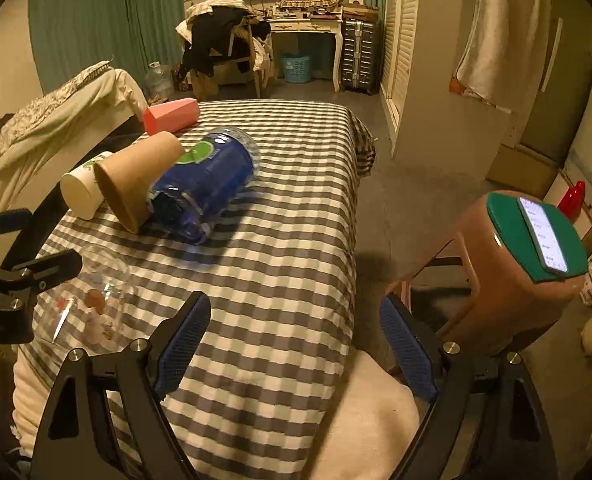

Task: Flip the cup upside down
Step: 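Close the left gripper on the glass cup while the right gripper releases it, then lower the glass cup rim-down onto the cloth and open the left gripper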

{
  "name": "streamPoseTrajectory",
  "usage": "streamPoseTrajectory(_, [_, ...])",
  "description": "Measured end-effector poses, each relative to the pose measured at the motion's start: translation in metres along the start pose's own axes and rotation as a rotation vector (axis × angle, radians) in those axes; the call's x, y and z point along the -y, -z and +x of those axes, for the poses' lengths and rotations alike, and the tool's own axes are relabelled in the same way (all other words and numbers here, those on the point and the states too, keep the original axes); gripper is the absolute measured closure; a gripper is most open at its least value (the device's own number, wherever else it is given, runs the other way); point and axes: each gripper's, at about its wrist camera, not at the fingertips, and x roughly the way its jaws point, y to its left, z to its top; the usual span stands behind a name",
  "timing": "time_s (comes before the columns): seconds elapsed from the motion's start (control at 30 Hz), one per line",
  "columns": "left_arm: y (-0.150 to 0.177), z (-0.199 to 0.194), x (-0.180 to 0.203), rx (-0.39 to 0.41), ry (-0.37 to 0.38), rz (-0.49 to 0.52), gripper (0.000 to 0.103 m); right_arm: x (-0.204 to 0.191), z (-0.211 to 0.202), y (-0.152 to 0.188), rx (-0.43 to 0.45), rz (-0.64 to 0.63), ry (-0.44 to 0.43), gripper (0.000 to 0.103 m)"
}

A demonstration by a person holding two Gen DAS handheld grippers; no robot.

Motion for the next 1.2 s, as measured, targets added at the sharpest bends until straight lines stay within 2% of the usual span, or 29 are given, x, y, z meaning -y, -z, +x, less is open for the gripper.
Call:
streamPoseTrajectory(0.27, [-0.002,0.028,0.008,-0.125,0.030,-0.003,0.002,0.016,0.016,0.010,-0.021,0.055,-0.071,0.017])
streamPoseTrajectory(0.4, [-0.005,0.044,0.014,-0.182,0.051,0.025,0.003,0.021,0.021,0.013,-0.033,0.073,-0.071,0.017])
streamPoseTrajectory(0.5, [-0.005,0.048,0.021,-0.195,0.060,0.054,0.003,0.026,0.018,0.014,-0.012,0.091,-0.073,0.017])
streamPoseTrajectory(0.53, [-0.005,0.049,0.023,-0.198,0.062,0.068,0.006,0.027,0.017,0.014,-0.007,0.095,-0.074,0.017])
streamPoseTrajectory(0.57, [-0.005,0.049,0.023,-0.205,0.066,0.074,0.019,0.028,0.016,0.014,0.000,0.101,-0.072,0.017])
streamPoseTrajectory(0.63, [-0.006,0.052,0.023,-0.225,0.075,0.066,0.026,0.030,0.015,0.012,0.002,0.107,-0.070,0.017])
streamPoseTrajectory(0.87, [-0.014,0.044,0.024,-0.180,0.101,0.096,0.032,0.027,0.017,0.012,-0.006,0.105,-0.066,0.017])
streamPoseTrajectory(1.2, [-0.031,0.006,0.008,0.052,0.029,0.042,0.034,0.020,0.023,0.013,-0.026,0.098,-0.053,0.017])
